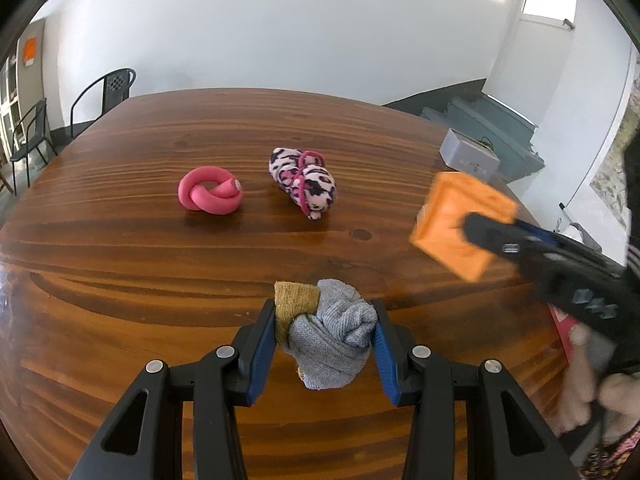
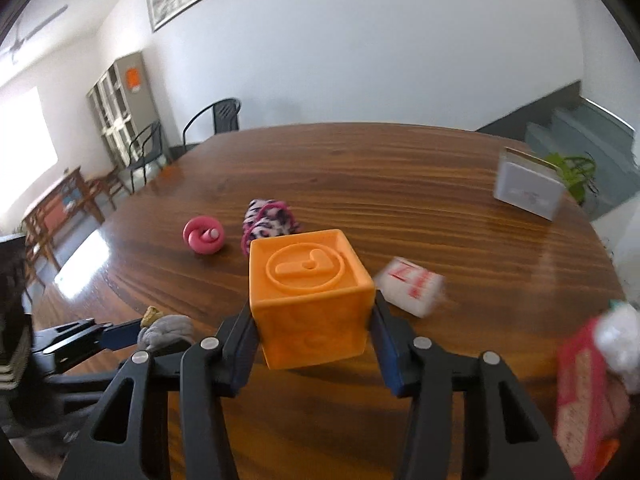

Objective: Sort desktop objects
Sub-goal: 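Carry the orange cube over the pink box with right tool while left tool holds the sock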

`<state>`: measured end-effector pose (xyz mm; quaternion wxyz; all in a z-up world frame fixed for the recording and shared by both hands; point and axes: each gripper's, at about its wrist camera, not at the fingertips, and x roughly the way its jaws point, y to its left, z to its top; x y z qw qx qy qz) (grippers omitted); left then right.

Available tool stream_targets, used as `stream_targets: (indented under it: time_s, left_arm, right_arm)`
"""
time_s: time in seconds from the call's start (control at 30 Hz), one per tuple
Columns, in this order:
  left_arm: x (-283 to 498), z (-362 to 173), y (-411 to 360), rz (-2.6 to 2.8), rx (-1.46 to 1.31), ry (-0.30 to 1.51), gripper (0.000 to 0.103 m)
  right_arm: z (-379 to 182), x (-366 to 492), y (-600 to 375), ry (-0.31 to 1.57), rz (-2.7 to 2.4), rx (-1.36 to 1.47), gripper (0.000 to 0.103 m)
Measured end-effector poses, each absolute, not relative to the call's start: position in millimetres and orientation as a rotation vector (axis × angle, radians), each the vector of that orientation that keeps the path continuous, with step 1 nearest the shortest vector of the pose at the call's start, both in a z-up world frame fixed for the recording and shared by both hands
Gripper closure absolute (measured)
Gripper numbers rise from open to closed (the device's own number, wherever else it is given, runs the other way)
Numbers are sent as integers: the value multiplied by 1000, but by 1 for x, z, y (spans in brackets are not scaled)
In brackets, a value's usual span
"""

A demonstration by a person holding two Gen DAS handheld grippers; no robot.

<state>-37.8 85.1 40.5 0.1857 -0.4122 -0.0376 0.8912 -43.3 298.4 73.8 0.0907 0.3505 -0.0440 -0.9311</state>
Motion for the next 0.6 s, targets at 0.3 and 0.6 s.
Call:
stream_targets:
  time_s: [0.3,0.6]
  left_arm:
    - [-30,40,97,2491,-1151,-70,57]
    - [-22,37,109,2473,-1150,-32,57]
  right_arm:
    - [109,23,372,-279,-2943,967,48]
    - [133,87,481,-406,-3275,981,48]
